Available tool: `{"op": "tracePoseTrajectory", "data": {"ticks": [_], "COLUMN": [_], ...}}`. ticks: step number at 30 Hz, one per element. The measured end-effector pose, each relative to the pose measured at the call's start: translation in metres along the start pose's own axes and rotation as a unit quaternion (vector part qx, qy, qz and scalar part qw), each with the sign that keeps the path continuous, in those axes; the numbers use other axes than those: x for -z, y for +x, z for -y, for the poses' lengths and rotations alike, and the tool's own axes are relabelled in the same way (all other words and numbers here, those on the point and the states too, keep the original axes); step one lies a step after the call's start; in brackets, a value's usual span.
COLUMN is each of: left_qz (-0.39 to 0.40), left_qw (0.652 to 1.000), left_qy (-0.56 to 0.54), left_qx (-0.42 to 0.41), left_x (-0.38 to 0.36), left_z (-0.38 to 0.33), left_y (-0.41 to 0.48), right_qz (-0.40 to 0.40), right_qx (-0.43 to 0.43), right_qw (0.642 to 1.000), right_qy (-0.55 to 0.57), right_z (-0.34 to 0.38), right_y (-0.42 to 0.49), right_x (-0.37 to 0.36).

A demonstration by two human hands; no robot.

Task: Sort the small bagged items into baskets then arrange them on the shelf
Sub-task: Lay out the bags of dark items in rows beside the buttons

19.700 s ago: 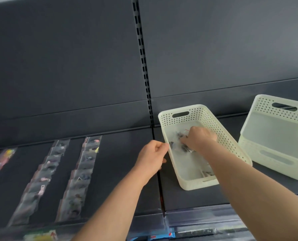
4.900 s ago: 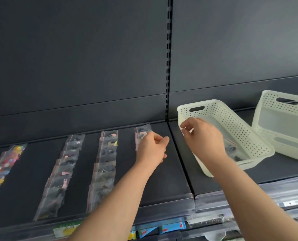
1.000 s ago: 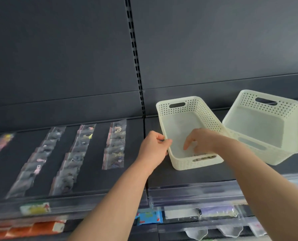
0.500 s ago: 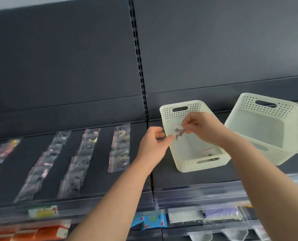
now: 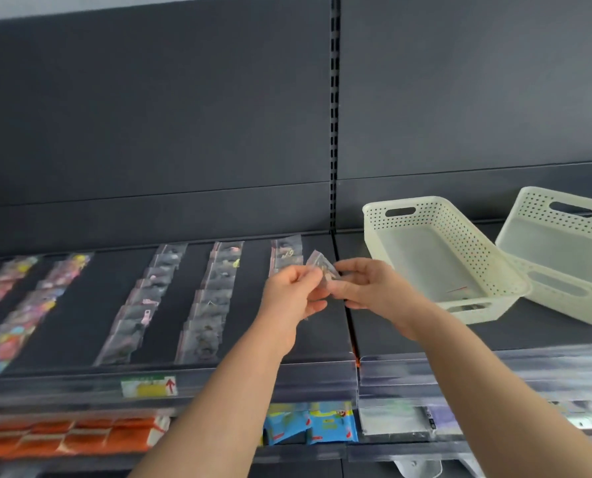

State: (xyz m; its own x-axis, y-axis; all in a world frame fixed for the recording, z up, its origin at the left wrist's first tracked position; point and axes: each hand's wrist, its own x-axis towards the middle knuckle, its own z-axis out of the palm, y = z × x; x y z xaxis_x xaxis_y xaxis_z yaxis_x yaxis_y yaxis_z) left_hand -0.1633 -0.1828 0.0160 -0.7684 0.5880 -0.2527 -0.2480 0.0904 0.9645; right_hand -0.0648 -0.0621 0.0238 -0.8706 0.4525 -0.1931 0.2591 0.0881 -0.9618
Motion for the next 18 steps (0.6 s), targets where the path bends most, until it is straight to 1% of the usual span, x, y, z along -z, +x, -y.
{"op": "tracePoseTrajectory", "data": {"ticks": [2, 4, 7, 9, 12, 16, 18], "left_qz": [0.002, -0.011, -0.032, -0.030, -0.021, -0.024, -0.022], "left_qw": [1.000, 0.999, 0.995, 0.994, 0.994, 0.994, 0.994], "left_qy": [0.003, 0.044, 0.090, 0.107, 0.108, 0.106, 0.095], "left_qx": [0.010, 0.012, 0.010, 0.005, 0.007, 0.026, 0.046], "left_x": [0.012, 0.021, 0.033, 0.039, 0.045, 0.052, 0.055], "left_z": [0.005, 0.009, 0.013, 0.015, 0.015, 0.018, 0.018], "left_y": [-0.002, -0.004, -0.004, -0.004, -0.007, -0.009, -0.011], "right_qz": [-0.016, -0.028, -0.021, -0.013, -0.020, -0.057, -0.067], "right_qx": [-0.005, -0.009, -0.026, -0.033, -0.038, -0.047, -0.056], "right_qw": [0.999, 0.998, 0.998, 0.998, 0.998, 0.991, 0.992], "right_qy": [0.035, 0.063, 0.060, 0.047, 0.045, 0.112, 0.095], "right_z": [-0.005, -0.008, -0.009, -0.008, -0.006, -0.008, -0.010], "right_y": [0.001, 0.000, 0.000, 0.000, 0.001, 0.002, 0.001], "right_x": [-0.015, -0.025, -0.030, -0.032, -0.035, -0.047, -0.053]}}
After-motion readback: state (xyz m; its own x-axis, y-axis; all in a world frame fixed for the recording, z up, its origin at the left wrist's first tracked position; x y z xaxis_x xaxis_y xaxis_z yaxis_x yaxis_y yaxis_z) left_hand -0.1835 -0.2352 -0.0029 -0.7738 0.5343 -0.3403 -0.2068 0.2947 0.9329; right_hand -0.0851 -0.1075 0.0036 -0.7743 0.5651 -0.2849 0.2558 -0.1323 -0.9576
